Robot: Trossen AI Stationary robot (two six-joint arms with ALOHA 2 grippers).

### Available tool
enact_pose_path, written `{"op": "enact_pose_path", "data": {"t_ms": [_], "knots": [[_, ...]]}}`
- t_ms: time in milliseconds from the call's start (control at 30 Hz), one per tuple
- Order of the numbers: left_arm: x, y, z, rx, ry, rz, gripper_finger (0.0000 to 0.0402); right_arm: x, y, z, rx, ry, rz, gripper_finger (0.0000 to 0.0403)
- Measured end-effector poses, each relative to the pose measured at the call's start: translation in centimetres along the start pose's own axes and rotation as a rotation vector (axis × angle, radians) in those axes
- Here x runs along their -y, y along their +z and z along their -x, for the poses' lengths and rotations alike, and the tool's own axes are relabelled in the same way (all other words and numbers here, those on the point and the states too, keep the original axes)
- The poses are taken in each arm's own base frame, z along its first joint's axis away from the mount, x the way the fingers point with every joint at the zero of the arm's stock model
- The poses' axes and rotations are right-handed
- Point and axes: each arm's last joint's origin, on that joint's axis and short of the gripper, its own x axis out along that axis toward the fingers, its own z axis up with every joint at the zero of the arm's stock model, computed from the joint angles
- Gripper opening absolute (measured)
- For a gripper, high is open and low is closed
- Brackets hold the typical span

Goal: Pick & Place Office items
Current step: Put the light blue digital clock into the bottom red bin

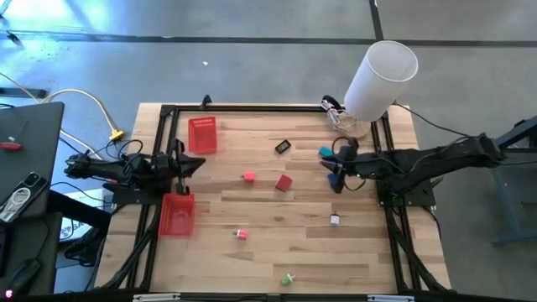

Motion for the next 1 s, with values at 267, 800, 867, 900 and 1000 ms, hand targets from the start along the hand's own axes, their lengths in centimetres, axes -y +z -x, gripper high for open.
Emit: {"op": "enact_pose_path", "data": {"t_ms": [267, 800, 867, 900, 1000], "knots": [[-0.3, 0.0, -0.3, 0.004, 0.034, 0.040, 0.0002, 1.7, 0.1, -1.4, -0.175, -0.164, -0.158, 0.0245], [-0.5, 0.4, -2.3, 0.076, 0.108, 0.114, 0.0123, 5.6, -2.2, -5.6, -0.509, -0.299, -0.222, 0.0310], [-0.4, 0.3, -2.6, 0.083, 0.105, 0.142, 0.0137, 6.0, -2.5, -6.1, -0.536, -0.316, -0.208, 0.0310], [-0.4, 0.3, -2.7, 0.088, 0.098, 0.155, 0.0142, 6.2, -2.7, -6.3, -0.551, -0.324, -0.206, 0.0310], [-0.2, 0.2, -2.9, 0.085, 0.061, 0.192, 0.0149, 6.9, -3.1, -7.1, -0.600, -0.322, -0.237, 0.0310]]}}
